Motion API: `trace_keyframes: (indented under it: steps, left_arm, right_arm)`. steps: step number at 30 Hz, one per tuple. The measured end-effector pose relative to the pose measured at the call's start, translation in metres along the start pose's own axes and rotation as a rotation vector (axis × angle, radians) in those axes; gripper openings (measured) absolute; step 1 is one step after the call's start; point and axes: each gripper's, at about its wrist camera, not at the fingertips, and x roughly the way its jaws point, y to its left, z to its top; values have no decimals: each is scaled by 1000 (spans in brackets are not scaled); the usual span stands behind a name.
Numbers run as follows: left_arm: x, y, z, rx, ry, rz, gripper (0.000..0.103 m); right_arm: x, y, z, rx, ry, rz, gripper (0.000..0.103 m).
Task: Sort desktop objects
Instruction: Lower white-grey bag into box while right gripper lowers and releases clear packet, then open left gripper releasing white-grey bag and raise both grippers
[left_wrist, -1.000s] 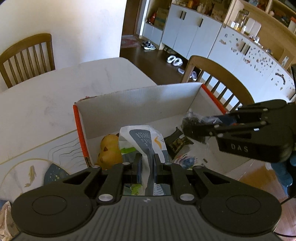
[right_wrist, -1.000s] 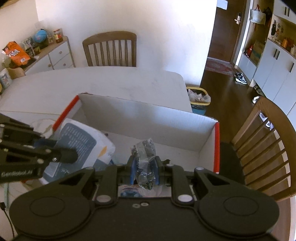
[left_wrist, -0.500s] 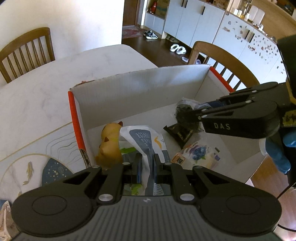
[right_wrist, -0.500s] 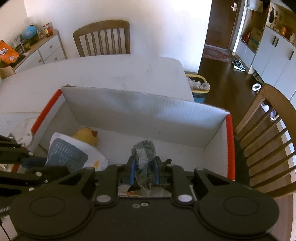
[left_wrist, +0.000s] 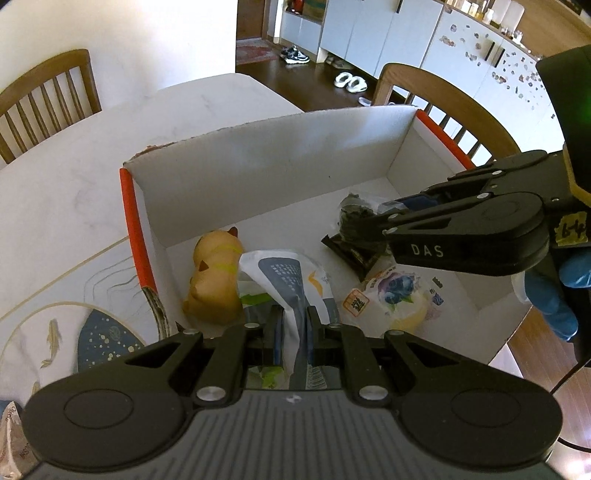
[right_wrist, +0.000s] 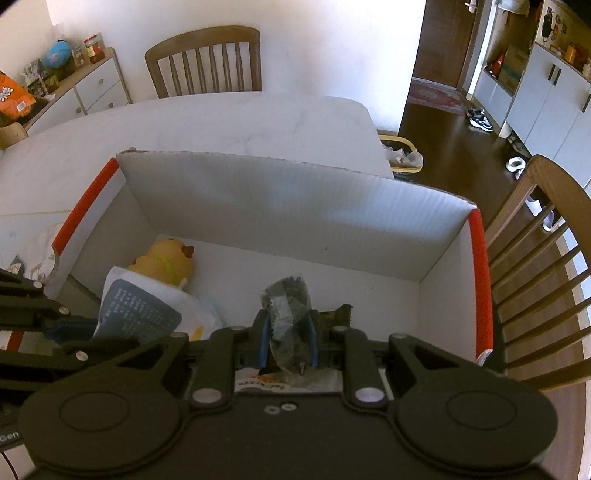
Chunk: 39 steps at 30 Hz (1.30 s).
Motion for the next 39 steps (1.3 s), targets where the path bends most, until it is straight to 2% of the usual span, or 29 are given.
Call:
trace_keyframes:
  steps: [10, 13, 15, 23, 25, 29, 32, 39]
  left_arm:
    - [-6, -1, -1, 2, -13, 6, 12]
    - [-11, -3, -2, 8, -21, 19, 12]
    - [-13, -4, -3, 10, -26, 20, 12]
    - [-29, -5, -5, 13, -58, 14, 13]
    - [-35, -5, -5, 10, -74, 9, 19]
    - [-48, -4, -8, 8, -115, 11, 55]
    - [-57, -2, -11, -1, -140, 12, 57]
    - [-79, 1, -18, -5, -185, -6, 59]
  right_arm:
    - [2, 2, -2, -2, 8, -8, 25]
    - [-1, 0, -2, 7, 8, 1, 30]
    - [-3, -1, -3, 17, 8, 3, 38]
    - [-20, -1, -4, 30, -17, 16, 46]
    - [-26, 0, -4, 25, -25, 16, 48]
    - [-37, 3, -3, 27, -44, 25, 53]
    - [-45, 4, -4, 34, -51, 33, 55]
    - [-66, 9, -8, 43, -80, 53, 68]
